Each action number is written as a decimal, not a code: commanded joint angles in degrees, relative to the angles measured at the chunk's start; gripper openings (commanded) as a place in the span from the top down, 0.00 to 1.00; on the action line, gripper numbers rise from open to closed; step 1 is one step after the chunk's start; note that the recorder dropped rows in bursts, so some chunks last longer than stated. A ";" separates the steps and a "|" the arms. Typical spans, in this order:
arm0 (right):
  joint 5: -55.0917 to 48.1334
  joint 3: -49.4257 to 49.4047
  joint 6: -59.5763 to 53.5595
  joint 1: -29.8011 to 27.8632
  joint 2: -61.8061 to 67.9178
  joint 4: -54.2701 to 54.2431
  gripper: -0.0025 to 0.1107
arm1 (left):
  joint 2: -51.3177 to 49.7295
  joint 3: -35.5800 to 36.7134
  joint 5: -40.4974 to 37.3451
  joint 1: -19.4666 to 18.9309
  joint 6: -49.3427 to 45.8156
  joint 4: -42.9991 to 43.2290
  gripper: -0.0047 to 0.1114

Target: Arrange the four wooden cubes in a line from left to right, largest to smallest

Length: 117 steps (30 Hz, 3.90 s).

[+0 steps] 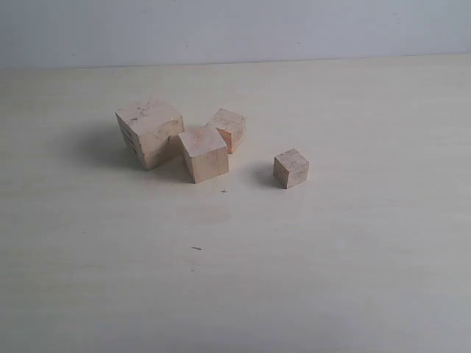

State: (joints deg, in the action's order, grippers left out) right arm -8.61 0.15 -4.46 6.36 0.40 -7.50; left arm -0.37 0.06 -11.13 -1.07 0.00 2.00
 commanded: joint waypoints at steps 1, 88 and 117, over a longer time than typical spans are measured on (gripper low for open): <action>0.54 -0.15 -0.05 -0.30 -0.40 -0.06 0.98 | 0.37 -0.06 0.15 -0.17 0.00 0.17 0.96; -17.49 105.13 -16.12 43.14 133.23 -7.14 0.05 | 0.37 -0.06 0.15 -0.17 0.00 0.17 0.96; -30.48 117.78 -9.88 38.34 140.82 5.48 0.05 | 0.37 -0.06 0.15 -0.17 0.00 0.17 0.96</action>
State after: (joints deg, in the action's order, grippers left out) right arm -37.94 117.53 -11.45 44.74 140.29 -1.83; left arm -0.37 0.06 -11.13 -1.07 0.00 2.00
